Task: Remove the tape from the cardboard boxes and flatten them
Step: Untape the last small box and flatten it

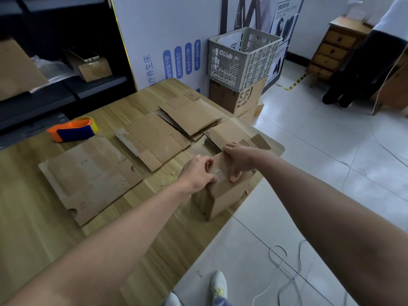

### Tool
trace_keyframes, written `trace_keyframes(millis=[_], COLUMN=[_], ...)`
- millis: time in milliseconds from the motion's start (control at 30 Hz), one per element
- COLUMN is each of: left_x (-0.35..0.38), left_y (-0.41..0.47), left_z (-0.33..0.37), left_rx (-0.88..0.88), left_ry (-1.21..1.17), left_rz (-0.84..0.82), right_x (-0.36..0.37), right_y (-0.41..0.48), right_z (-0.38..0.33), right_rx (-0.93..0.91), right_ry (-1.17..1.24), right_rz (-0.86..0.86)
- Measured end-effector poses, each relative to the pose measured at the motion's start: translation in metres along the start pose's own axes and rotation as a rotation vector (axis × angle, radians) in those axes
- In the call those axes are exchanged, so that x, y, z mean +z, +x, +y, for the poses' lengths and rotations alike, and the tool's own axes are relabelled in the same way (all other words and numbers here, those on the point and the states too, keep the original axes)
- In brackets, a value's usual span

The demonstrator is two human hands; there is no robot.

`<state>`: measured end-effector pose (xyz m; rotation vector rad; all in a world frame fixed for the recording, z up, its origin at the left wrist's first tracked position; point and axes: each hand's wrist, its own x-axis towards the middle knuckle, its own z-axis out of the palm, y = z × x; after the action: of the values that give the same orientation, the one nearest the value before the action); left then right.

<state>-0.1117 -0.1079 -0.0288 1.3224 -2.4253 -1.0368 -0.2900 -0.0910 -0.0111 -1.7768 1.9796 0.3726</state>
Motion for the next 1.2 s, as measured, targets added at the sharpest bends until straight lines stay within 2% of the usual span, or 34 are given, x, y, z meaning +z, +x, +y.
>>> trace_keyframes(millis=[100,233,567,1033,1200], left_x=[0.0,0.003,0.01,0.022,0.017], left_y=[0.002,0.0,-0.005,0.001,-0.006], left_z=[0.0,-0.001,0.007,0.018,0.012], left_rx=[0.032,0.053,-0.059,-0.104,-0.1], left_ry=[0.031,0.081,-0.057,0.085,0.033], left_rz=[-0.021,0.03,0.074,0.166,0.165], right_x=[0.002,0.003,-0.002,-0.004,-0.005], right_y=[0.0,0.001,-0.009,-0.012,-0.01], right_z=[0.001,0.003,0.002,0.009,0.01], right_rx=[0.01,0.007,-0.05,-0.176,-0.178], right_ry=[0.035,0.072,0.068,-0.002,-0.004], right_rz=[0.008,0.0,0.004,0.016,0.012])
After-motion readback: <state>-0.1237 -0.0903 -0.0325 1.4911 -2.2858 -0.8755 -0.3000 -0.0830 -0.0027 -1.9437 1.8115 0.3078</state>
